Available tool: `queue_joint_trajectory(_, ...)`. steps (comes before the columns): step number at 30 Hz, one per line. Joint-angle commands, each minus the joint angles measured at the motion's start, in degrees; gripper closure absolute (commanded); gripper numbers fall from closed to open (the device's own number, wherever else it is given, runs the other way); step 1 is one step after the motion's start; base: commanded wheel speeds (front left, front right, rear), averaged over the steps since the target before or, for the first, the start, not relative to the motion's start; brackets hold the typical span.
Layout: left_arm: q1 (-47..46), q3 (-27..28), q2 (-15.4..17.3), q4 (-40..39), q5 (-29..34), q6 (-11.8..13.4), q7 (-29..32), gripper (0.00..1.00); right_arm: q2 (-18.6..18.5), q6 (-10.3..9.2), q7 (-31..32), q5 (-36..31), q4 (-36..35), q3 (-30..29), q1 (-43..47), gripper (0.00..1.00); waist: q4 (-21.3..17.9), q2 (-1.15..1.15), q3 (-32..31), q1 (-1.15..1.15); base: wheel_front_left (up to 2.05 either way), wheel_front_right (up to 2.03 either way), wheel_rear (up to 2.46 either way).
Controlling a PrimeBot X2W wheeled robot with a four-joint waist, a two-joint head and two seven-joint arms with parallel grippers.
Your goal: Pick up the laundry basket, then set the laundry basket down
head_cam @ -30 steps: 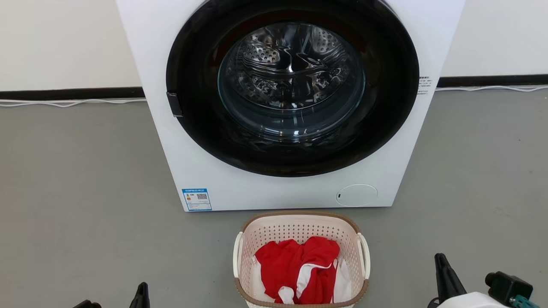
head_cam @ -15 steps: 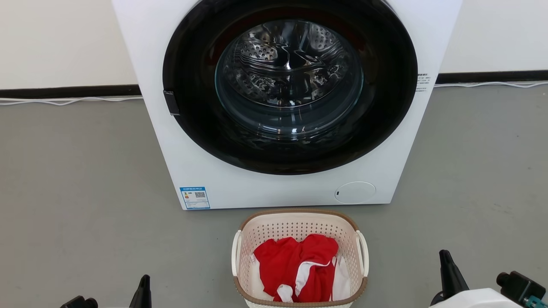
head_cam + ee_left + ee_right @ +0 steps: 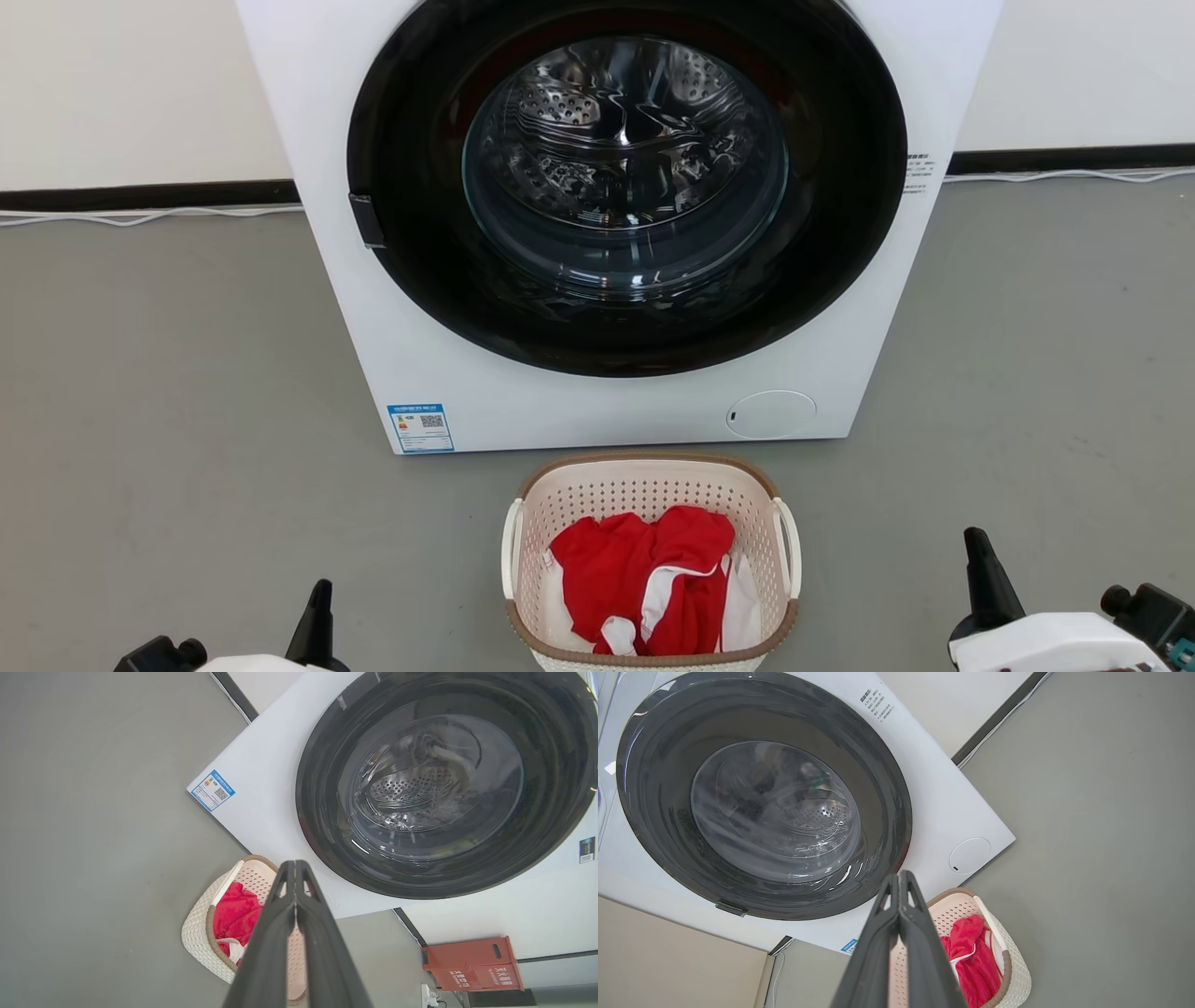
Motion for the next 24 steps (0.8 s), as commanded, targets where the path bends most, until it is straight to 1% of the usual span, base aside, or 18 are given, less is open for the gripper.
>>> queue_joint_trajectory(1, -3.6, 1.6, 0.3, -1.8, -1.8, -0.8, 0.5, 1.0, -0.6, 0.23, 0.7, 2.5, -2.1, 0.6, -2.7, 1.0, -0.1, 0.0, 0.1, 0.0, 0.0, 0.0, 0.0)
queue_joint_trajectory(24, -5.6, 4.1, -0.9, -2.6, -13.2, -3.6, 4.1, 1.0, -0.7, 0.3, 4.3, 18.9, -4.6, 0.5, -3.5, 1.0, -0.6, 0.0, 0.9, 0.0, 0.0, 0.0, 0.0)
